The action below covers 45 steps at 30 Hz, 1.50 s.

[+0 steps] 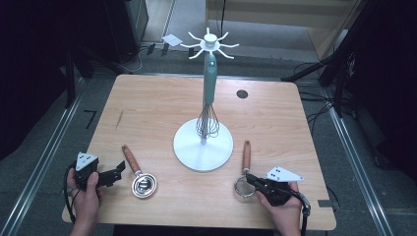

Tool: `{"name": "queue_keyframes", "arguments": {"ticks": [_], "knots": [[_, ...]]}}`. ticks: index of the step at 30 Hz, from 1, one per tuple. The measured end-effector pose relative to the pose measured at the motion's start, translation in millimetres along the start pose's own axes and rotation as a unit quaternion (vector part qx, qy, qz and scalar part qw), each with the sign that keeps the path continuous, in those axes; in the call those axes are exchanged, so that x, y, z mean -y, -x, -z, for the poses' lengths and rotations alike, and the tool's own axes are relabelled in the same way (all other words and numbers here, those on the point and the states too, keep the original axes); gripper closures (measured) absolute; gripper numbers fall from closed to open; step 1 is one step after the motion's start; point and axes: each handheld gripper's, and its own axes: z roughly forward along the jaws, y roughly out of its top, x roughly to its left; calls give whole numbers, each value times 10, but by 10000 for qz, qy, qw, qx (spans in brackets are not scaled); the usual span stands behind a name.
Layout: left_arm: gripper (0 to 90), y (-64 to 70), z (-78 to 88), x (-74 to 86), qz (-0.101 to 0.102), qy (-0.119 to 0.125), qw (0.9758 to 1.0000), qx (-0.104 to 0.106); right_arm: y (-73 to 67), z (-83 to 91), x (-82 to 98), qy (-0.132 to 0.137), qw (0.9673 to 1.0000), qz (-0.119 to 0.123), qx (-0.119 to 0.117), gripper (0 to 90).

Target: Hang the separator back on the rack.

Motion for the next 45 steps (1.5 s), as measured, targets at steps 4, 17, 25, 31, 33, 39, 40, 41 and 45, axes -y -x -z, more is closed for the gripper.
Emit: {"name": "queue_keyframes", "arguments": {"ticks": [4,17,25,31,33,39,40,41,45], "knots": [[0,0,0,0,0,-1,10000,0,53,-12,43,-231,9996,63,124,900],[0,1,-1,0,-2,-1,10000,3,254,68,113,-485,9975,53,504,876],[0,2,-1,0,-3,0,10000,-2,347,148,84,-539,9949,48,853,829],[0,2,-1,0,-3,-1,10000,-12,358,227,-30,-423,9943,-58,977,779],[0,2,-1,0,-4,0,10000,-15,352,238,-89,-375,9937,-97,1051,763],[0,2,-1,1,-20,14,10000,-12,332,163,-293,-346,9938,-234,1027,866],[0,3,0,1,-24,9,10000,-14,325,140,-327,-356,9943,-246,974,882],[0,3,0,1,-22,9,10000,-13,316,116,-361,-403,9941,-269,966,879],[0,2,-1,2,-15,19,10000,-12,322,28,-447,-495,9925,-332,1071,795]]}}
